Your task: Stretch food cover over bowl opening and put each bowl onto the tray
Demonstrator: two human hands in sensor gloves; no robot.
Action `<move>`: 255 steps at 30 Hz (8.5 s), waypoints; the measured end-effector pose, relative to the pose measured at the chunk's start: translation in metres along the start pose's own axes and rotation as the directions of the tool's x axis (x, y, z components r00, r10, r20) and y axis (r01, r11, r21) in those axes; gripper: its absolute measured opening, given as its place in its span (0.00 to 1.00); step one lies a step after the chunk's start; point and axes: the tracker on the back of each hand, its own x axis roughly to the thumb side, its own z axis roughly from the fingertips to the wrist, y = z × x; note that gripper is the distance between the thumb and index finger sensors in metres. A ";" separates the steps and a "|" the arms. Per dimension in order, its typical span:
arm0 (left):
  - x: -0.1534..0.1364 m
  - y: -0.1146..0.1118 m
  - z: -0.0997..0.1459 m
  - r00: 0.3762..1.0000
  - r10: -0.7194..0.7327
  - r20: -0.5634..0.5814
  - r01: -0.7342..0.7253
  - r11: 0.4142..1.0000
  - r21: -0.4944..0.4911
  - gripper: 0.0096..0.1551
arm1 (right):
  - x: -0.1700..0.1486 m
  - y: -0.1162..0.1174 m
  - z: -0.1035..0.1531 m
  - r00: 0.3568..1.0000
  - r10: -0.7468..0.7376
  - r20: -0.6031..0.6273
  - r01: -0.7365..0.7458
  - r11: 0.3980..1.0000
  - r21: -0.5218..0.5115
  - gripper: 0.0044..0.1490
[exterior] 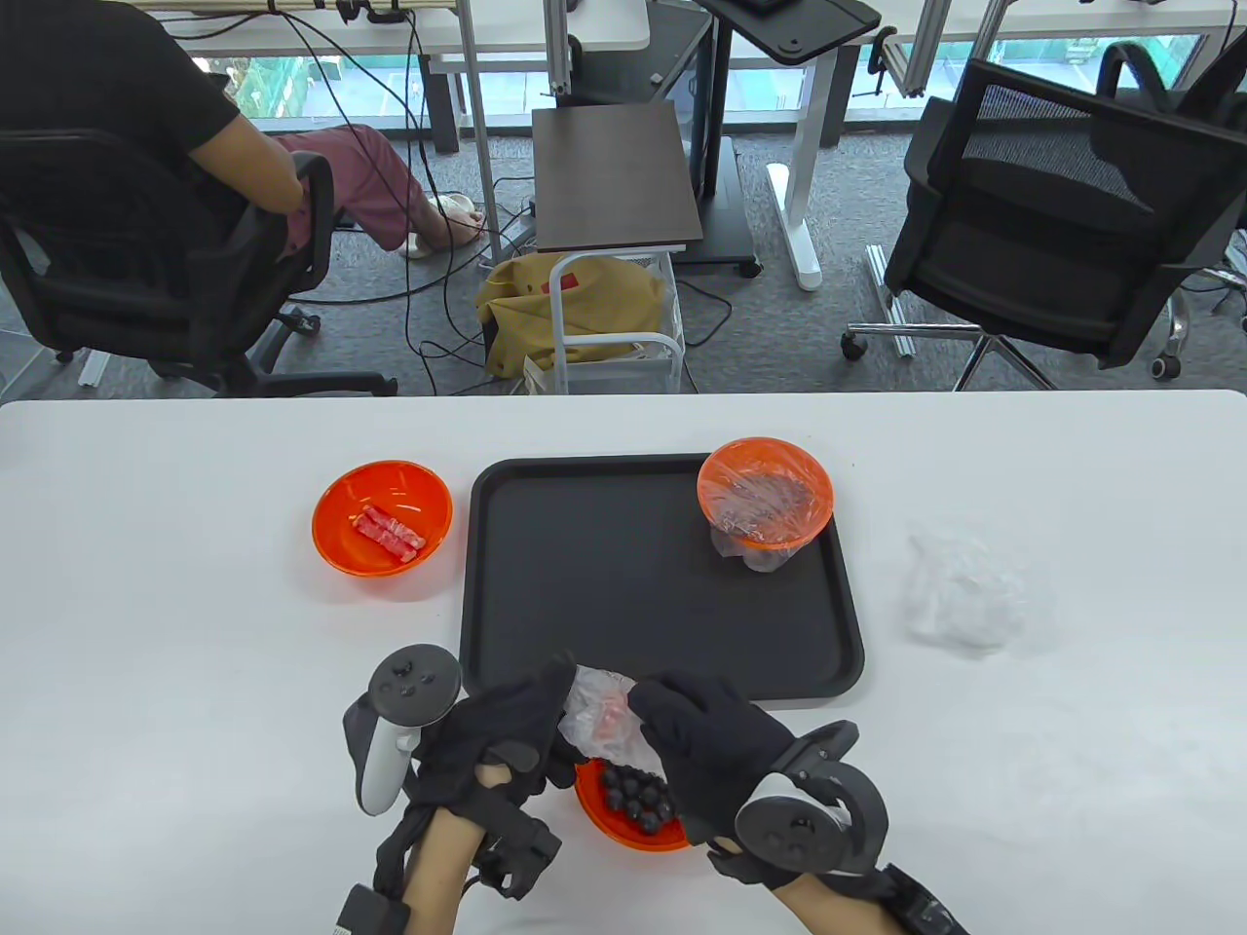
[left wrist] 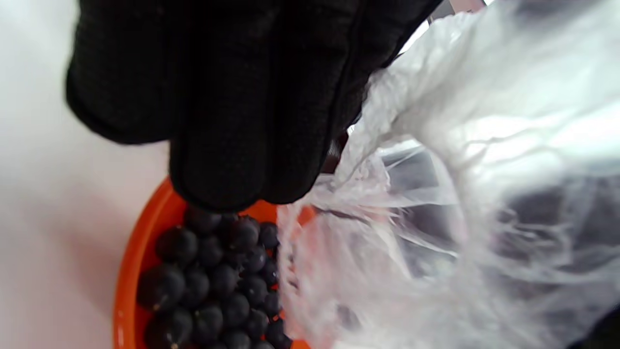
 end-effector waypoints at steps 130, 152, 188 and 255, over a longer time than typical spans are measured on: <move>-0.022 -0.020 0.026 0.988 0.137 0.068 -0.150 0.948 0.281 0.25 | -0.100 -0.003 0.044 0.623 -0.528 -0.578 0.577 0.809 -0.117 0.26; -0.035 -0.044 0.047 0.924 -0.336 -0.182 0.382 0.830 0.407 0.27 | -0.087 -0.003 0.066 0.848 0.016 -0.530 0.195 0.921 0.338 0.28; -0.043 -0.077 0.046 0.772 -0.583 -0.252 0.635 0.713 0.296 0.28 | -0.082 0.020 0.098 0.865 0.377 -0.331 -0.085 0.760 0.644 0.30; -0.031 -0.041 -0.029 0.881 -0.420 -0.217 0.418 0.907 -0.062 0.23 | -0.153 0.062 0.061 0.737 -0.014 -0.676 0.479 0.717 0.507 0.34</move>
